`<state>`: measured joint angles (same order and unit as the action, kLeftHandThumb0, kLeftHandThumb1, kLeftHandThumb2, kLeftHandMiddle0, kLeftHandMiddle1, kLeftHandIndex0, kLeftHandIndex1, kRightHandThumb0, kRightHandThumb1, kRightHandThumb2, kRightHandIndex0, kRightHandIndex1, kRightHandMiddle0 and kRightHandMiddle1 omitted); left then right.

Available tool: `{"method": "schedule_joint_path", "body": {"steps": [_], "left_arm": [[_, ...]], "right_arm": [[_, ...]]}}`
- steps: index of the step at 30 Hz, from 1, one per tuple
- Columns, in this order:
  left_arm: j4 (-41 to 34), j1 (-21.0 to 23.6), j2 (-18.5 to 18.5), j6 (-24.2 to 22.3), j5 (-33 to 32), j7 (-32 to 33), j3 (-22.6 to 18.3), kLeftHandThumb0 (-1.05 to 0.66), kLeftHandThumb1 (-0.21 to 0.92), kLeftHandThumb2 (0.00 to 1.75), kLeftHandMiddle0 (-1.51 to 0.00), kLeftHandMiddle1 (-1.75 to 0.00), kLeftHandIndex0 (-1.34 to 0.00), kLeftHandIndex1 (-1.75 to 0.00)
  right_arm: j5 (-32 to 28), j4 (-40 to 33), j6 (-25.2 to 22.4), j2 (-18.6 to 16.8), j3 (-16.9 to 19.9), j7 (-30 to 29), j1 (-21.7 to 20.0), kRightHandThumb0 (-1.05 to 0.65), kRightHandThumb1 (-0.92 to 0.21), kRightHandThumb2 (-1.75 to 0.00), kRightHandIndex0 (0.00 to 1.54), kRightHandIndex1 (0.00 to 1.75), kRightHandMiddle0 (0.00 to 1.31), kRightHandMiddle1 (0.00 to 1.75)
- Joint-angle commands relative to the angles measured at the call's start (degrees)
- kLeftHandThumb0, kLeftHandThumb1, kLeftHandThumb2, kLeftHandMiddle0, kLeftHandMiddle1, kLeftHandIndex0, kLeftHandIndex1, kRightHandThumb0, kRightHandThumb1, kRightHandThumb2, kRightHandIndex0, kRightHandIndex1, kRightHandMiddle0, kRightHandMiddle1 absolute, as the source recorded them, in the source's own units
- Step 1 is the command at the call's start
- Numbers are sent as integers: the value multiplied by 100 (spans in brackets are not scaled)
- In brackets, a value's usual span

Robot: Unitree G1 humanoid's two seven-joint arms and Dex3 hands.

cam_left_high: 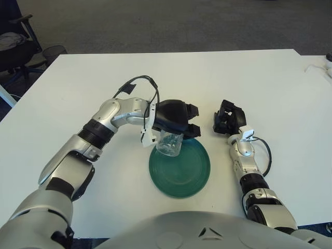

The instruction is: Put the bottle into the plate.

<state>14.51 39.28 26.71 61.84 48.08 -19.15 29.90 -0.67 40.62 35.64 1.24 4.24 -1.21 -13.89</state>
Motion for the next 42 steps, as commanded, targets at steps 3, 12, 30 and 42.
{"method": "schedule_joint_path", "body": {"steps": [3,12,30,42], "left_arm": [[218,167,-24,-40,-44,190,4,0,-1,167,-87,-169,-63,-175],[363,334,-35,-93,-145,76,106,0,10,157,-78,-174,-53,-175],[380,388,22,-476,409,945,-24,0,0,168,-86,-175,-61,-173],[-946,-385,44,-1367,-828,-642,265,-1,2,165,-84,-175,-61,-170]], "right_arm": [[59,159,-160,-107,-69,1,369,-6,-24,-134,120,175,102,175],[46,19,-212,-95,-75,21,442,-6,-24,-134,120,175,102,175],[11,-138,-281,-64,-73,65,527,-6,-24,-134,120,175,102,175],[-2,-190,-310,-51,-62,89,547,-6,-24,-134,120,175,102,175]]}}
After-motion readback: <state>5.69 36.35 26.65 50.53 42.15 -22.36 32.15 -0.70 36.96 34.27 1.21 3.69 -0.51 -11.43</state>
